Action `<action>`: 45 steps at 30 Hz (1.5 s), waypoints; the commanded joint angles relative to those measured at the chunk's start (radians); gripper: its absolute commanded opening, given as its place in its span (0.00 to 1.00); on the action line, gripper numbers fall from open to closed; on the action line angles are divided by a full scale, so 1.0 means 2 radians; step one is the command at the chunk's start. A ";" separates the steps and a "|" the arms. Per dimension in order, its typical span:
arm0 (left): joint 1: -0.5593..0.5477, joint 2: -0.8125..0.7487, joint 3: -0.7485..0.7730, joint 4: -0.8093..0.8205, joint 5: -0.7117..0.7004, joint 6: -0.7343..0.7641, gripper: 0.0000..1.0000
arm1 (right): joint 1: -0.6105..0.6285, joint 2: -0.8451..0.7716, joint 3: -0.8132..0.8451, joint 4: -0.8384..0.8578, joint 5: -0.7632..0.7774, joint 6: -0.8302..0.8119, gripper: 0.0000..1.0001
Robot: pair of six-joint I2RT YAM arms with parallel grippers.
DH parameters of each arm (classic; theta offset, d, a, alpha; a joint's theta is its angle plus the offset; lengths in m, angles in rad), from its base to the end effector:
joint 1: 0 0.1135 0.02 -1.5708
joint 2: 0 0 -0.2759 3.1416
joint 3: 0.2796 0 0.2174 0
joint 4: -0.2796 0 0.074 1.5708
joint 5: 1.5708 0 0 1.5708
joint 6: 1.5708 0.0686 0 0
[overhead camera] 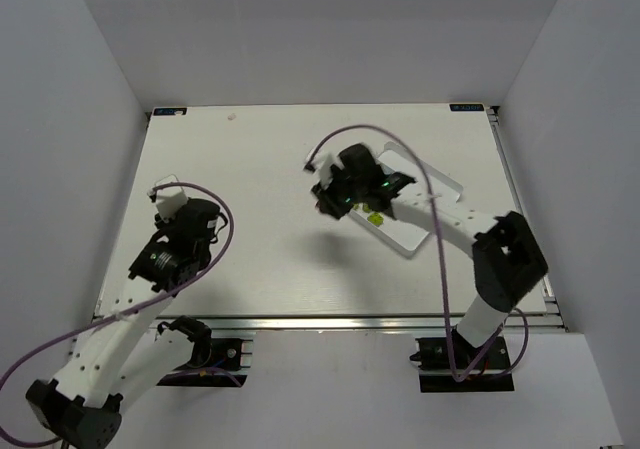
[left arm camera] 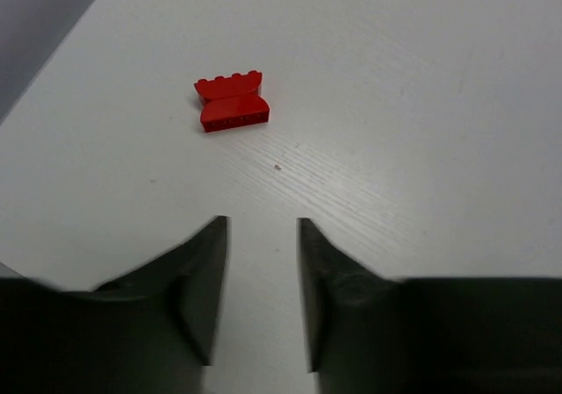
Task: Sort the legos into containers by color
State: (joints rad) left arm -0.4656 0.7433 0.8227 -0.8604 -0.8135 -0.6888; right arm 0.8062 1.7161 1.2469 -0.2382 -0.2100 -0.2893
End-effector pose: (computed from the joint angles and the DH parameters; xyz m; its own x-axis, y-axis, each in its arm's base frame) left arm 0.1175 -0.0032 0.2913 -0.3885 -0.2934 -0.8735 -0.5177 0.8537 -0.0565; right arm 0.2532 0.2846 0.2538 -0.1985 -0.6100 -0.7671 -0.9099 0.4055 -0.0870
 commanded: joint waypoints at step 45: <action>0.344 0.271 0.060 0.120 0.332 0.086 0.87 | -0.353 -0.094 0.031 -0.044 -0.199 0.088 0.23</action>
State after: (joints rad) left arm 0.2005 1.2778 0.8993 -0.6289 -0.1795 -0.5213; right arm 0.0982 1.6680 1.3331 -0.3389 -0.2913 -0.2115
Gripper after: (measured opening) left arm 0.887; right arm 0.315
